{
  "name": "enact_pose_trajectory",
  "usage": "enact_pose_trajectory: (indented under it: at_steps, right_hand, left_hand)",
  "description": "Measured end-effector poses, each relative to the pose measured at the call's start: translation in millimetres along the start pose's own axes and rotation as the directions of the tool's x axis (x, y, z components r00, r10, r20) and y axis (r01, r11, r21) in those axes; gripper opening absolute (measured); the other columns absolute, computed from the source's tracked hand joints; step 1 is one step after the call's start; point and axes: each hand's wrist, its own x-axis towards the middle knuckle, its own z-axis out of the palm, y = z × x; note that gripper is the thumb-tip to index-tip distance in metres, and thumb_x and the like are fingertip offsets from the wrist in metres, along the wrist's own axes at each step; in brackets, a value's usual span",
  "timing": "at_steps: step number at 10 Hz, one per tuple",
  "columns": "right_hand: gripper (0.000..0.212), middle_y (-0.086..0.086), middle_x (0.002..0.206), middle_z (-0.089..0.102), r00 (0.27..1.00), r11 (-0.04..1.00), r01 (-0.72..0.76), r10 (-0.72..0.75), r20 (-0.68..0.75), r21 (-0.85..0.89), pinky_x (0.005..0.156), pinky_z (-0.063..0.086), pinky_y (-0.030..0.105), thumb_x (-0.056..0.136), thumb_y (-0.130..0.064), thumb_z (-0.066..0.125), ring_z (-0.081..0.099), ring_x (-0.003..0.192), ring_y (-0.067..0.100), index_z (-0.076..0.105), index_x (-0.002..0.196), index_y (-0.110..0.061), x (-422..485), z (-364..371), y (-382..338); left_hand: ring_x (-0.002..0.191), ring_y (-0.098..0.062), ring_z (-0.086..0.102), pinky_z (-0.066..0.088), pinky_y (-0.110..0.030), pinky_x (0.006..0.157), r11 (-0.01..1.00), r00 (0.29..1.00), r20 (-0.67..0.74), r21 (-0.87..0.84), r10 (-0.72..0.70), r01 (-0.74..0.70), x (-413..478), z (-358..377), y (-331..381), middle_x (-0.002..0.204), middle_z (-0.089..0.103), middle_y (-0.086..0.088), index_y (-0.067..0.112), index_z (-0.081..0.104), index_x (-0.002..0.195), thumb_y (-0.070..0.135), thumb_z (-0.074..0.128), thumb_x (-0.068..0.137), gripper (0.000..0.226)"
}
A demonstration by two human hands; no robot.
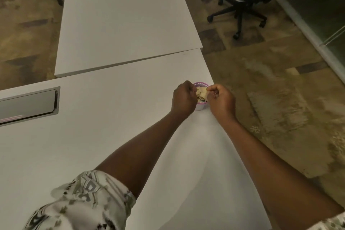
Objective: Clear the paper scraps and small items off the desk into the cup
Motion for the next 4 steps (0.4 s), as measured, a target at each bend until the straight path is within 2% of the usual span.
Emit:
enact_pose_trajectory:
  at_steps: [1,2,3,4]
  right_hand:
    - [0.023,0.002,0.089,0.071,0.998,0.999,-0.031,0.03,0.055,0.008,0.061,0.043,0.018,0.084,-0.003,0.052,0.064,0.08,0.017,0.07,0.088,-0.016,13,1,-3]
    - [0.021,-0.001,0.086,0.07,0.997,0.999,-0.035,0.034,0.076,0.002,0.052,0.039,0.003,0.085,-0.006,0.054,0.062,0.075,0.013,0.071,0.088,-0.019,17,-1,-4]
    - [0.018,-0.003,0.085,0.069,0.997,0.999,-0.025,0.023,0.077,0.028,0.05,0.037,-0.001,0.085,-0.008,0.057,0.061,0.074,0.011,0.071,0.089,-0.019,12,-7,-3]
    - [0.013,-0.002,0.088,0.07,0.998,0.999,-0.014,0.012,0.068,0.038,0.055,0.038,0.004,0.086,-0.011,0.06,0.062,0.076,0.012,0.07,0.091,-0.018,-6,-6,2]
  left_hand:
    - [0.089,-0.029,0.064,0.055,-0.041,0.077,0.999,0.999,-0.003,-0.016,-0.036,0.036,13,5,9,0.092,0.071,-0.01,0.008,0.066,0.089,0.001,0.048,0.084,0.019]
    - [0.089,-0.027,0.066,0.057,-0.042,0.077,0.998,0.998,0.015,-0.014,-0.064,0.065,15,6,4,0.093,0.071,-0.008,0.009,0.067,0.09,0.002,0.05,0.084,0.019]
    - [0.088,-0.023,0.065,0.055,-0.036,0.075,0.998,0.998,0.008,0.003,-0.061,0.061,8,4,-3,0.094,0.071,-0.004,0.012,0.067,0.091,0.003,0.051,0.086,0.019]
    - [0.085,-0.019,0.062,0.05,-0.03,0.075,0.998,0.999,-0.033,0.059,-0.021,0.023,-12,0,-27,0.093,0.07,-0.001,0.014,0.067,0.091,0.008,0.055,0.089,0.014]
